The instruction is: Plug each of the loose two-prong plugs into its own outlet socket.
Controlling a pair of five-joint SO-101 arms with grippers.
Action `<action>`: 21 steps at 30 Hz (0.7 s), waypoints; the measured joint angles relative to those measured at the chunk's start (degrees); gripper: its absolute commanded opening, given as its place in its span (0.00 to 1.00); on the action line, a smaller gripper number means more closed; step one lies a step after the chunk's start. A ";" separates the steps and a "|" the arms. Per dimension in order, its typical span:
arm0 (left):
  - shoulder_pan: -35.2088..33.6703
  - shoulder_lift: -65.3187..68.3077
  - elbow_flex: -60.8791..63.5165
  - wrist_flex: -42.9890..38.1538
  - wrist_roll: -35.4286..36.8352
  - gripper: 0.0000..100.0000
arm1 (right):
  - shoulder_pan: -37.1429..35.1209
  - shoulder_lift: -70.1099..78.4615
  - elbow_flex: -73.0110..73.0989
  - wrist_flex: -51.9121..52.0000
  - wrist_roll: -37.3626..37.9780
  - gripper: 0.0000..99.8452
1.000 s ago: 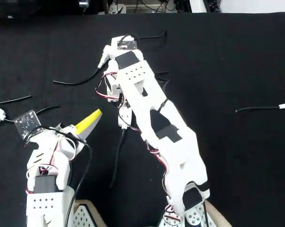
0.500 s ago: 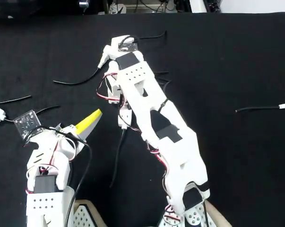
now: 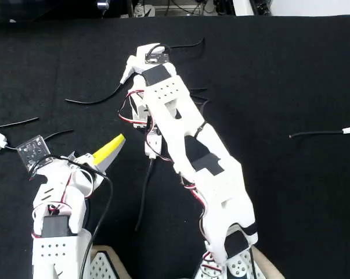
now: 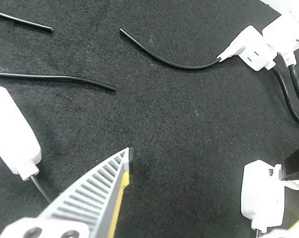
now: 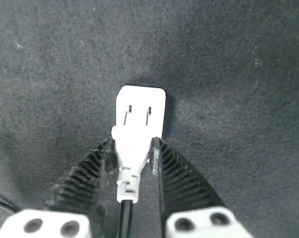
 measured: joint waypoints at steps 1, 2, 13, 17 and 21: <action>0.00 0.00 0.00 0.00 0.00 0.54 | 0.18 0.00 0.00 0.00 0.00 0.01; 0.00 0.00 0.00 0.00 0.00 0.54 | 0.44 0.18 0.00 0.00 0.00 0.01; 0.00 0.00 0.00 0.00 -0.09 0.54 | 1.85 6.68 -6.07 -0.09 0.00 0.01; 0.00 0.00 0.00 0.00 -0.09 0.54 | 2.11 9.76 -10.99 1.58 0.00 0.01; 0.00 0.00 0.00 0.00 -0.09 0.54 | 2.29 12.84 -15.56 3.78 0.00 0.01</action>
